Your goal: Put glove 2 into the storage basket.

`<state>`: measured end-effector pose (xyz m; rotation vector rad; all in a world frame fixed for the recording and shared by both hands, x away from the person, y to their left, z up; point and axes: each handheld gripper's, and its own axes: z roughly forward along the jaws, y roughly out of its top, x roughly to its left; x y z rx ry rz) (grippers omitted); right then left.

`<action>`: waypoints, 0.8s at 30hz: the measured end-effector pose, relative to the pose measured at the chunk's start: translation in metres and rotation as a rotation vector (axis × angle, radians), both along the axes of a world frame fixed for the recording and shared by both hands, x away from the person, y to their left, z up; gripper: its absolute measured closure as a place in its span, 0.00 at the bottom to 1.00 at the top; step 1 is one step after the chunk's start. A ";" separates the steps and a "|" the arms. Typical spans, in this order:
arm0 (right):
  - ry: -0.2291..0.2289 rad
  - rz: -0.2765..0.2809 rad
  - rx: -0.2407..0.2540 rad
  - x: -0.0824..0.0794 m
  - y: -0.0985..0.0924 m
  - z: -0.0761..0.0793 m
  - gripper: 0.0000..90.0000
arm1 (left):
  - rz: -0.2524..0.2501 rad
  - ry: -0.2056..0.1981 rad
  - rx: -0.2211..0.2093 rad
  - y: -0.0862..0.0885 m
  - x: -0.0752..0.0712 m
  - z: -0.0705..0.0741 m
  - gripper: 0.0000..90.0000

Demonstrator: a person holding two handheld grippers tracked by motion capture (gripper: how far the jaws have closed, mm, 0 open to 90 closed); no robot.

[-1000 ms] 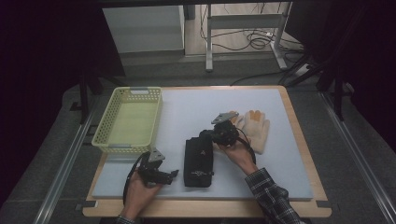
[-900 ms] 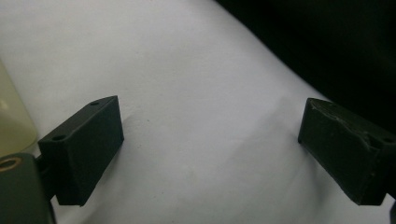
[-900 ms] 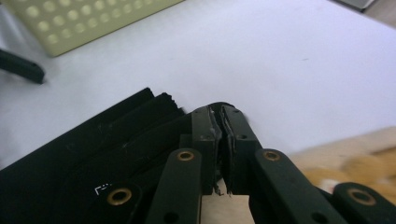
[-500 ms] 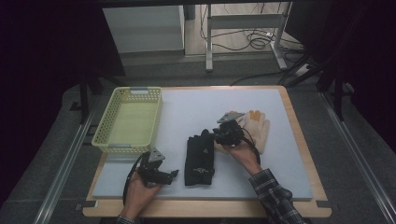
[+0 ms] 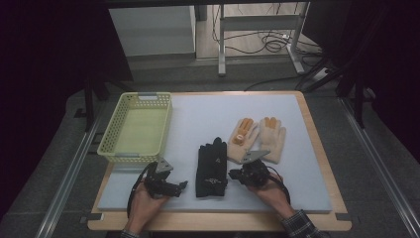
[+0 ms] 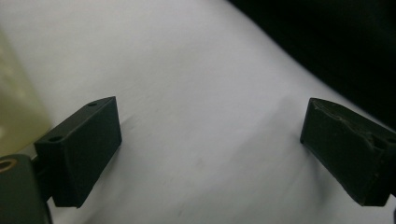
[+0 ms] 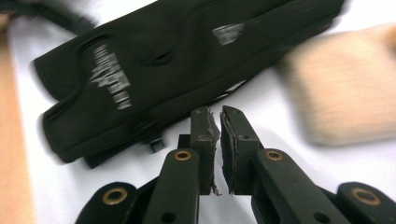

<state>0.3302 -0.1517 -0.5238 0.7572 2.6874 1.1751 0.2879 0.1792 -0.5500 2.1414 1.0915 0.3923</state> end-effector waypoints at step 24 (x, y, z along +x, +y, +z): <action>-0.060 0.055 -0.011 0.005 0.071 -0.012 0.87 | 0.042 0.001 -0.006 0.028 -0.006 -0.003 0.05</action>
